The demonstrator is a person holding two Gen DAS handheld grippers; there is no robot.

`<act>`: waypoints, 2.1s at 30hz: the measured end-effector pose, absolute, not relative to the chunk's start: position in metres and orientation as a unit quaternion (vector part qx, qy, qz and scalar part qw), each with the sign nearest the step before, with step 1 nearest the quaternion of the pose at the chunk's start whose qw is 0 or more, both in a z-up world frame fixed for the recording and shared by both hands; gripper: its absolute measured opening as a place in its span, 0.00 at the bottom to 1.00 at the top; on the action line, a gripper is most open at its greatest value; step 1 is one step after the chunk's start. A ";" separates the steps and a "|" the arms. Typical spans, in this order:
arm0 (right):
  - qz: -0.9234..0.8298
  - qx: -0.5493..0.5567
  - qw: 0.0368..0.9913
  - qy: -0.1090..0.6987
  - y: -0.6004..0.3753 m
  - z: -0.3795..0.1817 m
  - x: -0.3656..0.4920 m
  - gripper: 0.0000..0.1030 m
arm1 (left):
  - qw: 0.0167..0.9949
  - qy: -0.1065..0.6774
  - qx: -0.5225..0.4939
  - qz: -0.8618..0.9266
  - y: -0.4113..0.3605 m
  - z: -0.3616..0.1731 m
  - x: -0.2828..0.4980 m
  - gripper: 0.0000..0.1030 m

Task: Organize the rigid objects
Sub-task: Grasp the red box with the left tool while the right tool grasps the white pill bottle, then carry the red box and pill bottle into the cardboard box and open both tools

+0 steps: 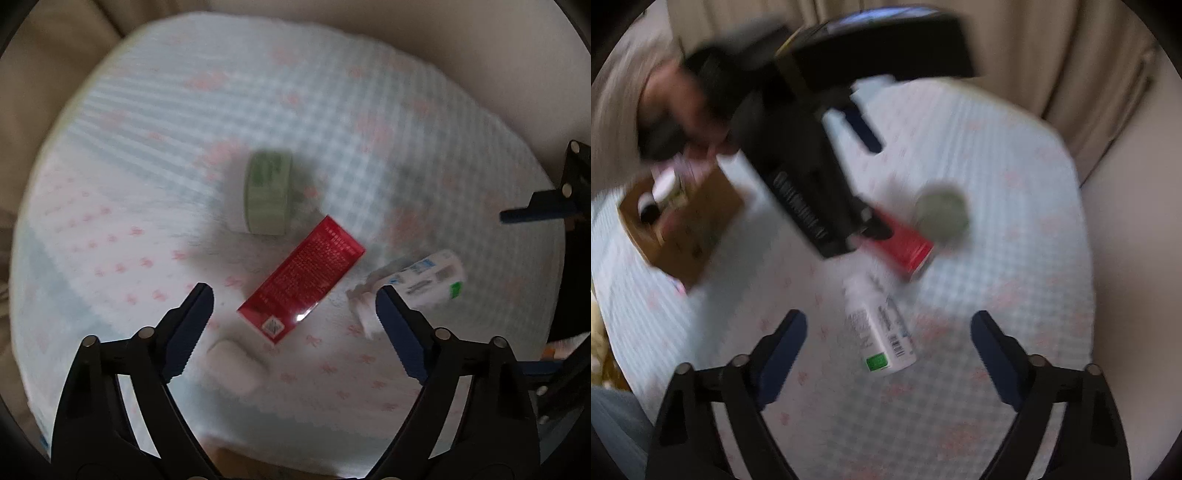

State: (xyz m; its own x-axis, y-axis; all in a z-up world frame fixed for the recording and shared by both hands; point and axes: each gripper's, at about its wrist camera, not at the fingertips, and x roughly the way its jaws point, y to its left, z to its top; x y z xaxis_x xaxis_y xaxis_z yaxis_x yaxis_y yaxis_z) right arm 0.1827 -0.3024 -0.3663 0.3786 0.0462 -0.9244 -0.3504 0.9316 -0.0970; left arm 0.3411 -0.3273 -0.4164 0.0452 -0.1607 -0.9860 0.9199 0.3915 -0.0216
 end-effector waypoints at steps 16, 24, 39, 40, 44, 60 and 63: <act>0.165 -0.217 0.755 0.596 -0.277 -0.480 0.204 0.64 | 0.580 0.535 0.402 -0.464 -0.347 -0.481 0.337 0.59; 0.157 -0.244 0.752 0.592 -0.277 -0.493 0.209 0.50 | 0.577 0.530 0.402 -0.474 -0.348 -0.485 0.332 0.52; 0.122 -0.212 0.762 0.600 -0.295 -0.472 0.193 0.49 | 0.587 0.551 0.375 -0.460 -0.330 -0.463 0.321 0.42; 0.117 -0.208 0.763 0.601 -0.298 -0.470 0.191 0.49 | 0.591 0.555 0.368 -0.456 -0.327 -0.460 0.322 0.42; 0.102 -0.177 0.769 0.605 -0.313 -0.457 0.184 0.49 | 0.616 0.568 0.333 -0.433 -0.307 -0.440 0.328 0.39; 0.038 0.019 0.843 0.537 -0.346 -0.301 0.163 0.49 | 0.758 0.555 0.102 -0.327 -0.180 -0.270 0.289 0.36; 0.047 0.034 0.855 0.515 -0.334 -0.259 0.156 0.49 | 0.785 0.536 0.054 -0.307 -0.149 -0.232 0.271 0.36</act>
State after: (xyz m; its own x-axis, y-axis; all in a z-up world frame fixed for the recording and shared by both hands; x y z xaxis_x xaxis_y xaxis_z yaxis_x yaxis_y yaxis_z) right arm 0.1559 -0.3338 -0.2588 0.4653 0.1153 -0.8776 -0.0450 0.9933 0.1066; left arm 0.2714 -0.1488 -0.2322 0.2376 -0.4234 -0.8742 0.5396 0.8059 -0.2436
